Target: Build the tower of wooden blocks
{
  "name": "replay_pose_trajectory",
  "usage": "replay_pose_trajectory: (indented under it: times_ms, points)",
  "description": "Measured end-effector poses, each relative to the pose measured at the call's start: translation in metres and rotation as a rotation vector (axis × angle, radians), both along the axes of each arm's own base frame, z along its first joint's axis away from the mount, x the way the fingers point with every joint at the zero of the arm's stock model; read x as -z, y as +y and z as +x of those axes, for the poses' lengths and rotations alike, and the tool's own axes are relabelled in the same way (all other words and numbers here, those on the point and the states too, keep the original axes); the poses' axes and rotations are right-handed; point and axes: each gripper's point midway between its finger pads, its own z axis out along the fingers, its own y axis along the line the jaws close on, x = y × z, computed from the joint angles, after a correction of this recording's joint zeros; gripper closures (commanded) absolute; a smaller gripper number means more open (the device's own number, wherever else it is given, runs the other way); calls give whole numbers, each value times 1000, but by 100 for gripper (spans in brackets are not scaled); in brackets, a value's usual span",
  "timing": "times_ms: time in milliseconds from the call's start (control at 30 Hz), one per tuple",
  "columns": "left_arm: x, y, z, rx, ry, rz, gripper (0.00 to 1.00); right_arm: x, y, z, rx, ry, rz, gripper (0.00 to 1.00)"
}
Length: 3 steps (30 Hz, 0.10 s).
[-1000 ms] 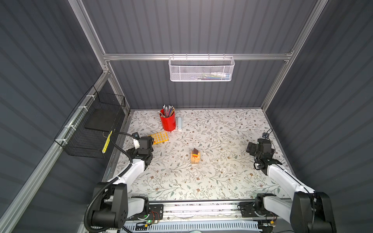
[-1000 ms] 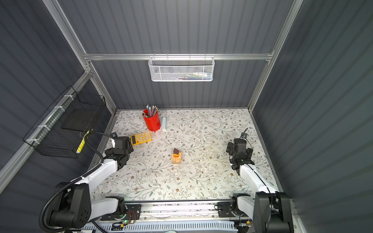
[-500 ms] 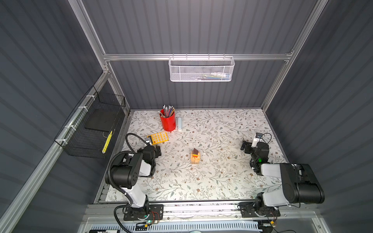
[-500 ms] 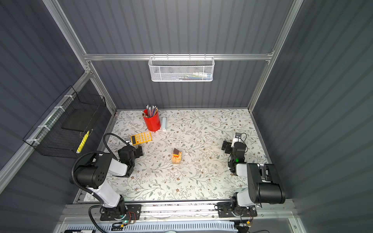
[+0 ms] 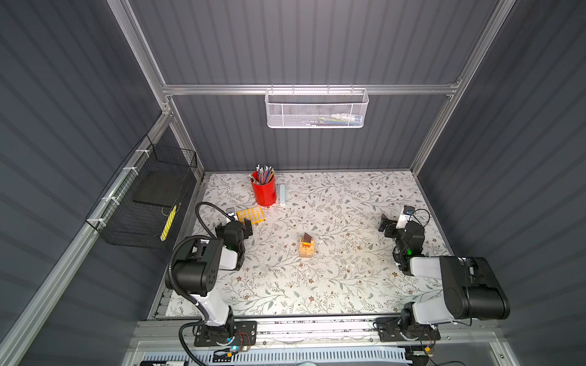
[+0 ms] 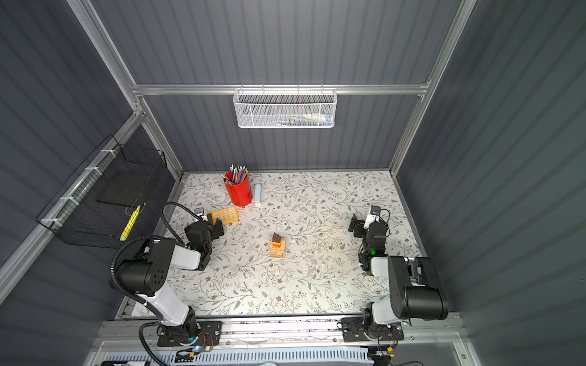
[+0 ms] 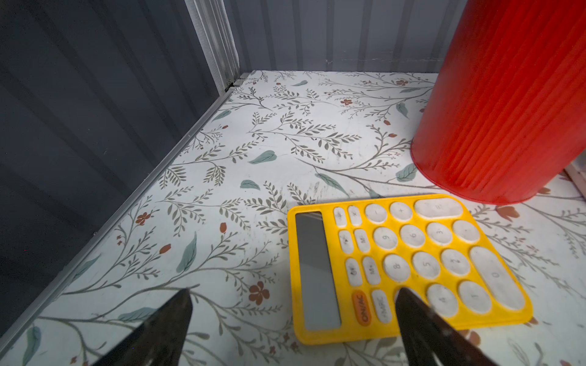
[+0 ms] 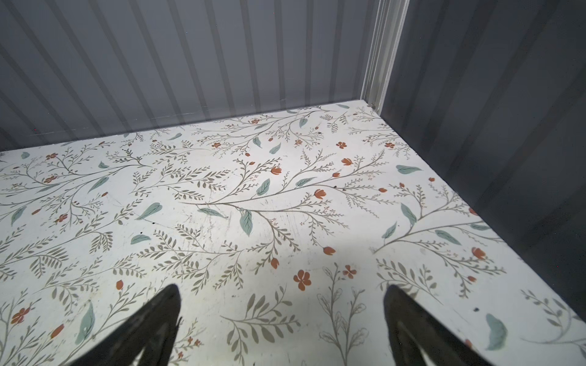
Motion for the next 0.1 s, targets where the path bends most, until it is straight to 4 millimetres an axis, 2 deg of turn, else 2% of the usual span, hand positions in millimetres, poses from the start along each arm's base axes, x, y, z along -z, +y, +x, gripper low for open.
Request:
replay_pose_trajectory:
  times_ms: [100]
  points:
    - [1, 0, 0, 0, 4, 1, 0, 0, 0, 0, 0, 0, 0, 1]
